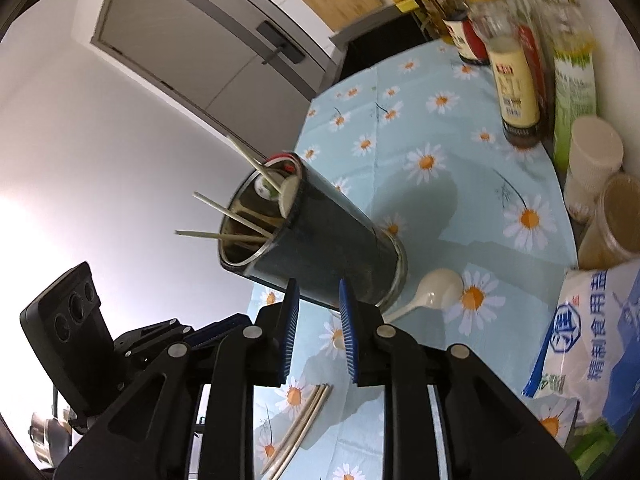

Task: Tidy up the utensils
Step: 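Move the right tool to the plain white spoon beside the holder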

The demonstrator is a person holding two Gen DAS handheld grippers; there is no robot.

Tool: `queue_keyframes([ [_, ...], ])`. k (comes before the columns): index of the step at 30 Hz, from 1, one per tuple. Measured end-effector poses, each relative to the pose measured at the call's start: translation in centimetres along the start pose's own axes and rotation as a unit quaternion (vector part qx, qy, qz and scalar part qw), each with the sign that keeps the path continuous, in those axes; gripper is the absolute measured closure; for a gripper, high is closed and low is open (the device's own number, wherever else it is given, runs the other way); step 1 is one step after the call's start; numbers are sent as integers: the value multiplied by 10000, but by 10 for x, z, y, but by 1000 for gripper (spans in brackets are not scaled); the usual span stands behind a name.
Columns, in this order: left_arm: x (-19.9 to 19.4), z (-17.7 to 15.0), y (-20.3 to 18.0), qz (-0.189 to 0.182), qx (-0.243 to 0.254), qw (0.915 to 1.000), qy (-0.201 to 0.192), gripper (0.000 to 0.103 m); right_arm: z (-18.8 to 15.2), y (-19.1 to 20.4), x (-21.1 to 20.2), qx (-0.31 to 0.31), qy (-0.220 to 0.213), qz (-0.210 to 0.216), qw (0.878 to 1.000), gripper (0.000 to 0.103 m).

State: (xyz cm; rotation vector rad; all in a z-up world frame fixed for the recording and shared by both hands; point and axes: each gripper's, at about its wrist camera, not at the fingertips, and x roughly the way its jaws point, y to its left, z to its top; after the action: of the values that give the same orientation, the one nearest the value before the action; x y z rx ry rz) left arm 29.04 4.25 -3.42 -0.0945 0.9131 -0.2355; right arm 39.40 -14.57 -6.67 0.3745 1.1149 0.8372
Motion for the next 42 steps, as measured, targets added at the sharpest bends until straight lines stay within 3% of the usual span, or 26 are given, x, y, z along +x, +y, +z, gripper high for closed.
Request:
queue_keyframes([
  [16, 22, -22, 16, -45, -303, 9991, 284, 94, -13, -33, 38, 826, 421, -397, 9949, 81],
  [22, 36, -34, 23, 1, -403, 9981, 459, 94, -16, -56, 59, 1327, 671, -407, 9880, 81],
  [25, 43, -39, 27, 5, -478, 9974, 535, 86, -20, -70, 69, 1640, 786, -483, 9821, 81],
  [30, 53, -46, 31, -1, -542, 9964, 657, 86, -23, -84, 85, 1996, 965, -478, 9739, 81],
  [42, 74, -52, 39, 31, -657, 9949, 763, 86, -20, -100, 100, 2380, 854, -541, 9660, 81],
])
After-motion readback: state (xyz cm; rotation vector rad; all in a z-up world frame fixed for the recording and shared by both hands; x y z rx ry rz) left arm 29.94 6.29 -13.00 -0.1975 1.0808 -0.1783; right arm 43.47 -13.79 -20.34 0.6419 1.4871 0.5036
